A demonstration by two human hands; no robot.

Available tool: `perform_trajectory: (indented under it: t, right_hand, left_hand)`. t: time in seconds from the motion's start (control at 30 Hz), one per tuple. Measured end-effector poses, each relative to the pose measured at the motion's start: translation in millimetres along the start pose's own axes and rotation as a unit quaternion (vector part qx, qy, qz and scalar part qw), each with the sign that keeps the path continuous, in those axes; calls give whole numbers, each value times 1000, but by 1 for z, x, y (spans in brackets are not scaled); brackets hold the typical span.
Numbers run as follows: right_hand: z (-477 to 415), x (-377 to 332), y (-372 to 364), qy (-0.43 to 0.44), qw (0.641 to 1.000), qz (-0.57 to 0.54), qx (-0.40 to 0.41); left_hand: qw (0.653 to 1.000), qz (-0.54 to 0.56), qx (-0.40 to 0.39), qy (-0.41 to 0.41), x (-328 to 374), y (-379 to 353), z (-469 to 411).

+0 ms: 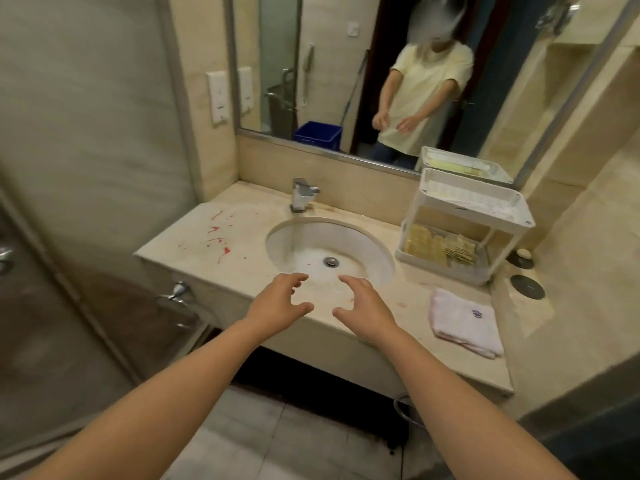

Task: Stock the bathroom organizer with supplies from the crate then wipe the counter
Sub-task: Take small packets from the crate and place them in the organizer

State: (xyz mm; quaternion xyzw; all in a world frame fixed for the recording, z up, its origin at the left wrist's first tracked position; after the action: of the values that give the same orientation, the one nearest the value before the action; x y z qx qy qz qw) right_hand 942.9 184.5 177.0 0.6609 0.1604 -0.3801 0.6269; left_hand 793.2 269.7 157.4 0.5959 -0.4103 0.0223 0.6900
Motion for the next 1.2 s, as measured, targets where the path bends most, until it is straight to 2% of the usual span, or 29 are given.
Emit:
perform_trajectory:
  t: [0.3,0.67,1.0,1.2]
  right_hand:
    - [4,-142,-159,104,987,-3,-121]
    - [75,-293,-353,199,950,7,-242]
    - [152,-383,-491,255,904,15,-342]
    - [209,-413,-554,284,862,29,-419]
  left_hand:
    - [990,-19,68,125,-154,109,117]
    - [953,-16,124,276,-318,205,293]
    - [902,16,169,397,-413,239,449]
    - [853,38,219,472,-441,240,539]
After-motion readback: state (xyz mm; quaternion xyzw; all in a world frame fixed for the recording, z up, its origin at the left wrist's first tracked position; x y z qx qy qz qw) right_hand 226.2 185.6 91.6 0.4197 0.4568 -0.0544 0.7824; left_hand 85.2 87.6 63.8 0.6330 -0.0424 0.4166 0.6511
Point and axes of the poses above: each hand's wrist, its own z-axis away from the middle knuckle, its own y-axis out of the back of the hand, x = y × z, the point moved 10 cm from there along -z, towards the middle knuckle, and after that the axes turned 9 degrees about -z, right-handed, at the moved point
